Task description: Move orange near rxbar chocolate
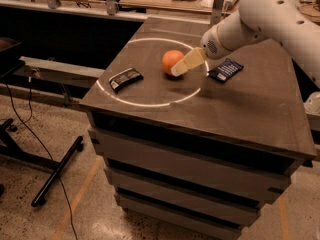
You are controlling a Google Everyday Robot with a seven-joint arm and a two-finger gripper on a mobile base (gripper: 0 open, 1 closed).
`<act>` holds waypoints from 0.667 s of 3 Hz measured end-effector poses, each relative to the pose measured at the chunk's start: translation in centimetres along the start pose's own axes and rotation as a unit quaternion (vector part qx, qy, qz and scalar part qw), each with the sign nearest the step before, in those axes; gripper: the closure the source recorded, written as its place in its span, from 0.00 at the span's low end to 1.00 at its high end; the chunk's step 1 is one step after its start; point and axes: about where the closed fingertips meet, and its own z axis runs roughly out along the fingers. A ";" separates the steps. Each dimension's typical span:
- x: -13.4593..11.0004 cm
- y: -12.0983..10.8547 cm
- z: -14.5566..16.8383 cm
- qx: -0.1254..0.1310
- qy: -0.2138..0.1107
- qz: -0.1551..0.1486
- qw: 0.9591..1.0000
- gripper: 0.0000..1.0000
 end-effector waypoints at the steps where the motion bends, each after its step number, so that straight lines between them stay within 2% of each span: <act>1: 0.5 -1.8 -4.1 0.065 -0.002 0.002 0.998 0.00; 2: 1.3 -3.4 -4.1 0.088 0.022 -0.004 0.996 0.00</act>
Offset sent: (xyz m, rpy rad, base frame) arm -0.0106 -0.0715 0.0376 -0.1457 -0.1038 -0.1788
